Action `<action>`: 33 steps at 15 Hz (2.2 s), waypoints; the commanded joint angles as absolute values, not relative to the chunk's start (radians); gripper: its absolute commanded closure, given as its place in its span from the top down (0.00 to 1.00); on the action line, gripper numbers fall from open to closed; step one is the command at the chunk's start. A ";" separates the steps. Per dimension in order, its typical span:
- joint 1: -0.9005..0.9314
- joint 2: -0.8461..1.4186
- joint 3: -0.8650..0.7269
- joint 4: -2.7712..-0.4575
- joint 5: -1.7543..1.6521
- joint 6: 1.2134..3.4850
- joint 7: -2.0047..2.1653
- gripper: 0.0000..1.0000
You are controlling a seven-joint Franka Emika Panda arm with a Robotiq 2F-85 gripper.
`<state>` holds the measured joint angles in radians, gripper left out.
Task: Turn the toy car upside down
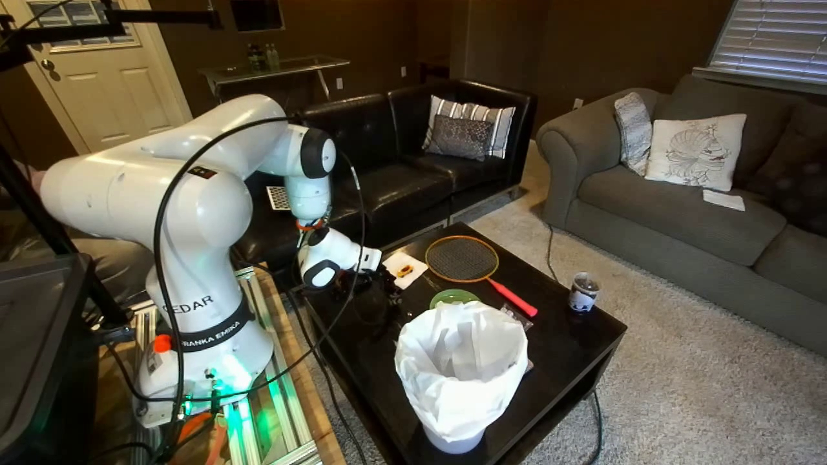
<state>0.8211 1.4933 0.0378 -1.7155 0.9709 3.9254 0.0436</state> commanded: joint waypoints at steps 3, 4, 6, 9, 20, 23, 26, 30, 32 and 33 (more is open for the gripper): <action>0.840 1.492 0.030 -1.703 0.974 3.806 0.105 0.41; 0.840 1.491 0.029 -1.704 0.973 3.798 0.119 0.41; 0.842 1.484 0.026 -1.708 0.970 3.783 0.138 0.41; 0.836 1.516 0.036 -1.667 0.968 3.775 0.133 0.41; 0.835 1.488 0.067 -1.709 0.887 3.722 0.090 0.93; 0.819 1.489 0.084 -1.699 0.899 3.688 0.036 1.00; 0.865 1.489 0.031 -1.698 0.944 3.633 0.017 1.00; 0.901 1.490 -0.030 -1.699 0.975 3.582 -0.005 1.00; 0.916 1.490 -0.063 -1.693 0.992 3.577 0.001 1.00; 0.922 1.489 -0.077 -1.690 0.996 3.579 0.004 1.00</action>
<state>0.8809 1.4895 -0.0316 -1.6997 0.9458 3.5984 0.0165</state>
